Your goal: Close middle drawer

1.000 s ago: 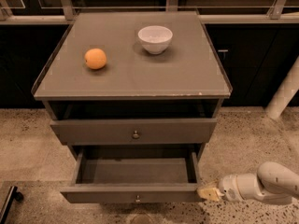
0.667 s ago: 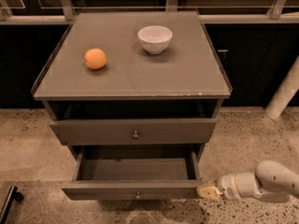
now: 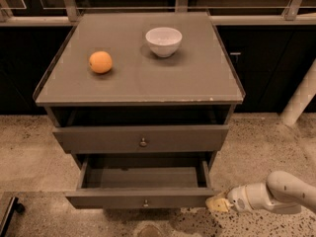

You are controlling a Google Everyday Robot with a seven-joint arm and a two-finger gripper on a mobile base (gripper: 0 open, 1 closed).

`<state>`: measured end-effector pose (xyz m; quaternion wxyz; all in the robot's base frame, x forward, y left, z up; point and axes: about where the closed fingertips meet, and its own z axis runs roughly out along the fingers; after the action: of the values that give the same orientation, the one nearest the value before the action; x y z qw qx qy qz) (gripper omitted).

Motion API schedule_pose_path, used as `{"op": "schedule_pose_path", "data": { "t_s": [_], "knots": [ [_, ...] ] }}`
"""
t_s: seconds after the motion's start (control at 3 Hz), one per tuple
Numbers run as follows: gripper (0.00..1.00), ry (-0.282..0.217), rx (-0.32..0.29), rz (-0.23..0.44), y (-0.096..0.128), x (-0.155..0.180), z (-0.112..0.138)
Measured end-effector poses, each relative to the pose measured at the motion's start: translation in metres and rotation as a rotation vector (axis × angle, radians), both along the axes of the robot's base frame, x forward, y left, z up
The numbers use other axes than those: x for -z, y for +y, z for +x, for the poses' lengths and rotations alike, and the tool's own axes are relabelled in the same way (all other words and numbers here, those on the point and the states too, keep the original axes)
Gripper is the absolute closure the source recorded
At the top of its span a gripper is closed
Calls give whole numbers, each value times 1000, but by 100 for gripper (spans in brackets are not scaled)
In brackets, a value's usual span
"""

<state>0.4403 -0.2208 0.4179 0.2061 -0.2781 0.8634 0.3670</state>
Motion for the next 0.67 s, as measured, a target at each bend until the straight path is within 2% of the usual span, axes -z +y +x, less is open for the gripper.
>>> {"op": "schedule_pose_path", "data": {
  "t_s": [0.33,0.67],
  "knots": [
    [100,17,-8,12,3,13,10],
    [100,-3,-35,24,8,17,34]
  ]
}}
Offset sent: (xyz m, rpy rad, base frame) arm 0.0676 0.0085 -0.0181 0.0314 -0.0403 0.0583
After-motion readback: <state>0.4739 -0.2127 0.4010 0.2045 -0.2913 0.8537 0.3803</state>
